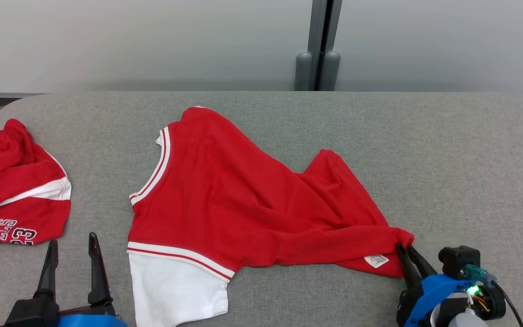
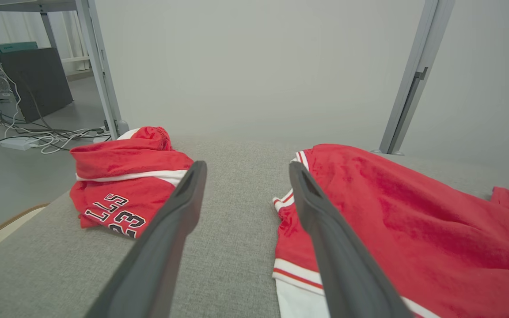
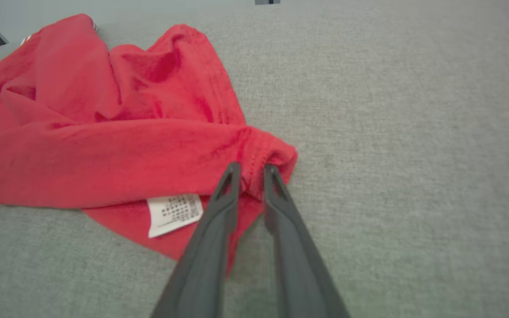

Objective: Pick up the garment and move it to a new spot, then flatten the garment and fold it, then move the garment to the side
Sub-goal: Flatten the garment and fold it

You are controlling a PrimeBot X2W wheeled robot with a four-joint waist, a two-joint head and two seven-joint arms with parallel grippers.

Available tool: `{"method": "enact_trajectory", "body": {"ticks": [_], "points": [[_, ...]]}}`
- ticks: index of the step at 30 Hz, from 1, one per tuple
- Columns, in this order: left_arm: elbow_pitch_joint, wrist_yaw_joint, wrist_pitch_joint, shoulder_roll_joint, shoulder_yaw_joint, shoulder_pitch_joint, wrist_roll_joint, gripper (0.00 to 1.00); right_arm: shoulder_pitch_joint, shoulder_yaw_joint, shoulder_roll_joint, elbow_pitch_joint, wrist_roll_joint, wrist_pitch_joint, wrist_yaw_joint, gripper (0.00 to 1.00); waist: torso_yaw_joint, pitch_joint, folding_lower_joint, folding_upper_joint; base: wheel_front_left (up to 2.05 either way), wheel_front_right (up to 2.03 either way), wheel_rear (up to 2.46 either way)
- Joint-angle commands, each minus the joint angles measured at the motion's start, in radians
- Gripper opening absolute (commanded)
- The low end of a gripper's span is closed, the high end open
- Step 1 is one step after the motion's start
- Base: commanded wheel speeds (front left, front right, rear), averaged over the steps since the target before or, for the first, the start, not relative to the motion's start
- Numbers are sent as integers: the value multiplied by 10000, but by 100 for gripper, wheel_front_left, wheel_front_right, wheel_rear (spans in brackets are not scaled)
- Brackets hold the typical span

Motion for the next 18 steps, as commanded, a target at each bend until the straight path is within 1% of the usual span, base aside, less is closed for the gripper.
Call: {"method": "enact_trajectory", "body": {"ticks": [1,5,9,14,18], "points": [[-11,0,-29,-20,81,-195,11,100,-135,98,-20,108,105,-60,5,0,-14,24,0,0,0,0,0],[42,25,-29,-26,117,-149,25,100,-274,344,-44,147,365,-283,5,0,-137,2,0,0,0,0,0],[124,37,-30,-29,13,-82,-17,100,-41,597,-13,-323,739,-576,4,0,-282,-91,0,0,0,0,0],[195,91,-30,-32,-11,34,-81,100,820,1089,-169,-1618,960,-387,5,0,-574,-180,0,0,0,0,0],[253,90,-28,-28,-20,4,-81,100,1929,1340,-382,-3075,1234,211,4,0,-783,-178,0,0,0,0,0]]}}
